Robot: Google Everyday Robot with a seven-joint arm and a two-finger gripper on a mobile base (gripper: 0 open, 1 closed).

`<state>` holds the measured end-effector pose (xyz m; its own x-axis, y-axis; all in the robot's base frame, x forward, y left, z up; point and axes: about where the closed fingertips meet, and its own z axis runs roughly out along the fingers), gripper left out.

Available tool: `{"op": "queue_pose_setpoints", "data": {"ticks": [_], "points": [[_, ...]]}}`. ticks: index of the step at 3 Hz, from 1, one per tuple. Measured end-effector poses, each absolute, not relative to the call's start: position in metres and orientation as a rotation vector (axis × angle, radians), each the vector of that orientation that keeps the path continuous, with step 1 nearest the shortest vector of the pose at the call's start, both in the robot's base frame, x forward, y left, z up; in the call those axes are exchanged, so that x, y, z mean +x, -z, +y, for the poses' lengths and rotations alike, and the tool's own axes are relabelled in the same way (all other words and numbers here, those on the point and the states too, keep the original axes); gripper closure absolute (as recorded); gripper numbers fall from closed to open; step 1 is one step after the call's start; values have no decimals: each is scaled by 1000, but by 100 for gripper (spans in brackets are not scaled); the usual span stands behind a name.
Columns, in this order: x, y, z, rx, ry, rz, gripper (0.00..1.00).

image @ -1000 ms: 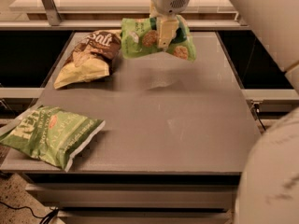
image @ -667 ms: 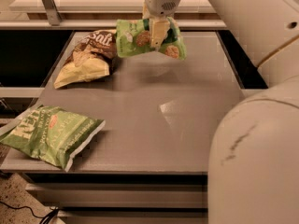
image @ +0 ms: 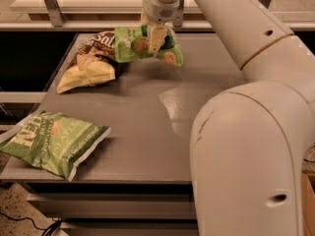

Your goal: Move green rice chip bag near brown chip bag

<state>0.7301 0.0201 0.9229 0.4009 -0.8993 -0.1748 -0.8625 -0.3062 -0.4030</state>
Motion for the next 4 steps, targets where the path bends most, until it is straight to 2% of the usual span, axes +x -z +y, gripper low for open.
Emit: {"op": "queue_pose_setpoints", "data": {"ticks": [2, 4], "points": [[739, -909, 35, -2244, 44, 1490, 63], [744, -907, 34, -2222, 25, 1502, 17]]}}
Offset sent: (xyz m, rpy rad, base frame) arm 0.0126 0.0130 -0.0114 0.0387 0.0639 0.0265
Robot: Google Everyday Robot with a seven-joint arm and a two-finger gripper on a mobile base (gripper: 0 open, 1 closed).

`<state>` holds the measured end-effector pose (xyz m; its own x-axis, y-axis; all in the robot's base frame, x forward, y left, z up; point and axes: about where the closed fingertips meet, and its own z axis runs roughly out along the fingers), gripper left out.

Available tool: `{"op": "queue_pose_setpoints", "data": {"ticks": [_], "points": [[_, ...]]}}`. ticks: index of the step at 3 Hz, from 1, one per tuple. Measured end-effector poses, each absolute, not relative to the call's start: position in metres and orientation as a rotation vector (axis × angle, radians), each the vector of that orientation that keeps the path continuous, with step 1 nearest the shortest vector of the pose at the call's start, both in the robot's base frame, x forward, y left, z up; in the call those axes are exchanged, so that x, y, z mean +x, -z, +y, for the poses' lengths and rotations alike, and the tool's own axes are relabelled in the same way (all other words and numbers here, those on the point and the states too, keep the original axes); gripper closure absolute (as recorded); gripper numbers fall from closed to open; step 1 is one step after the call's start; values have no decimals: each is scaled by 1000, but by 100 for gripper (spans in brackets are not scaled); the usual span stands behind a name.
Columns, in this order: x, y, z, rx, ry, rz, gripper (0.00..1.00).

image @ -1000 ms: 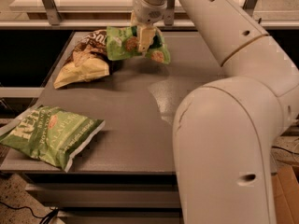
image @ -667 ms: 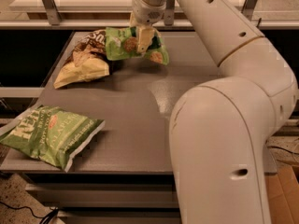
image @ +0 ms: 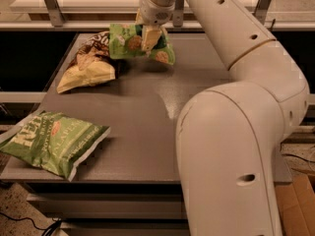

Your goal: Move green rice chip bag near brown chip bag

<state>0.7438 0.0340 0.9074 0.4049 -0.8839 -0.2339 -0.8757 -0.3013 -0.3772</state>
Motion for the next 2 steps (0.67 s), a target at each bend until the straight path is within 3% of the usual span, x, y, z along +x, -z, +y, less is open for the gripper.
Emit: {"op": "queue_pose_setpoints", "data": {"ticks": [1, 2], "points": [[745, -909, 32, -2213, 21, 1512, 0], [745, -910, 30, -2212, 22, 1514, 0]]}}
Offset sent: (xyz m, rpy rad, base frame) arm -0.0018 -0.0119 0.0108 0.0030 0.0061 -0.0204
